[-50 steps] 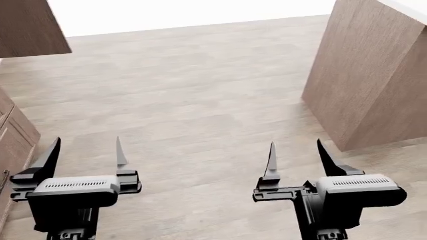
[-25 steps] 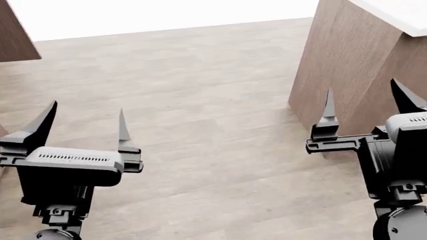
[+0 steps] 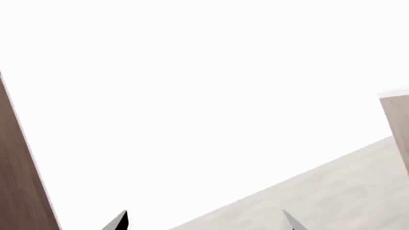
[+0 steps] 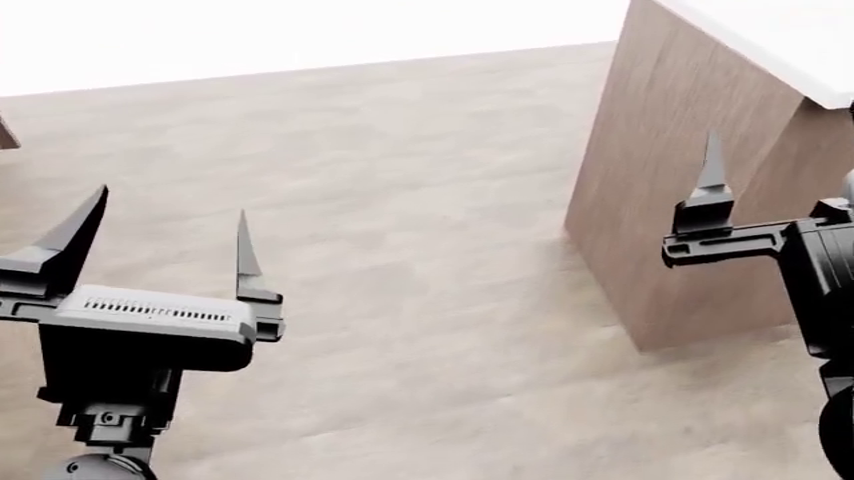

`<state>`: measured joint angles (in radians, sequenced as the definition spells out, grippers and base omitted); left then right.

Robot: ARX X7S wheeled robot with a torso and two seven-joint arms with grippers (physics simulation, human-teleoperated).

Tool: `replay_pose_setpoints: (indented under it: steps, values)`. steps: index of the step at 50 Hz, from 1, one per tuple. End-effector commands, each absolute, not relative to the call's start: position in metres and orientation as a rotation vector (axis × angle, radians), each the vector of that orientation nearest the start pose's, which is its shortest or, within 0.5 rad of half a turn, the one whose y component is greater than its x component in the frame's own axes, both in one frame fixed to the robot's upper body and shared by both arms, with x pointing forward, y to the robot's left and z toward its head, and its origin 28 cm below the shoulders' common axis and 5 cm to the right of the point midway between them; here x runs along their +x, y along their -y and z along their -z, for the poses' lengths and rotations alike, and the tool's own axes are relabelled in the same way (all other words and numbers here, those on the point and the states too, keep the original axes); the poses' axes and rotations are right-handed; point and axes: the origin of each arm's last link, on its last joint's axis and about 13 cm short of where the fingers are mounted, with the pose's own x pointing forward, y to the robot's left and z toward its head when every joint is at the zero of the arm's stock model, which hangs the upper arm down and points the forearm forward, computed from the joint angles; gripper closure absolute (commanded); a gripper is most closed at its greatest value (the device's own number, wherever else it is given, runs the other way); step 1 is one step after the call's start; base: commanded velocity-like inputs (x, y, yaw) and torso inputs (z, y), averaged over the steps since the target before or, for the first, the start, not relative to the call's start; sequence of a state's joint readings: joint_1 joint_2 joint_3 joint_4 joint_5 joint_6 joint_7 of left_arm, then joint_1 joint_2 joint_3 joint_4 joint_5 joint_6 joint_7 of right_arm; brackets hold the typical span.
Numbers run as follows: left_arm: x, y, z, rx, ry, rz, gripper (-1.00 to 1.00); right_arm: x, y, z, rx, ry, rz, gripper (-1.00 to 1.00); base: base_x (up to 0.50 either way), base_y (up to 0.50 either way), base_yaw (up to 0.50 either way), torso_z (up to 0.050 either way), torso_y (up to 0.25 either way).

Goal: Pick the pork chop from the counter and place it in the cabinet.

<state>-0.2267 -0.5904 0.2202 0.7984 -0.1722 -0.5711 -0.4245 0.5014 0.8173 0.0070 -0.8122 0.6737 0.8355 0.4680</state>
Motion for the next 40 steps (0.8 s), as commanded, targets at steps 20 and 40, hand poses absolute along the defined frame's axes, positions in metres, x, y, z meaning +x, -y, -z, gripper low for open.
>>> replay_pose_setpoints:
  steps: [20,40]
  values:
    - [0.184,-0.263,-0.229,0.597,0.471,-0.090,-1.00,0.177,0.194,-0.311,-0.428,0.447,0.208,-1.00,-0.38,-0.30,0.00,0.000,0.002]
    - [0.181,-0.262,-0.231,0.622,0.474,-0.094,-1.00,0.177,0.199,-0.304,-0.401,0.417,0.196,-1.00,-0.50,0.00,0.00,0.000,0.000]
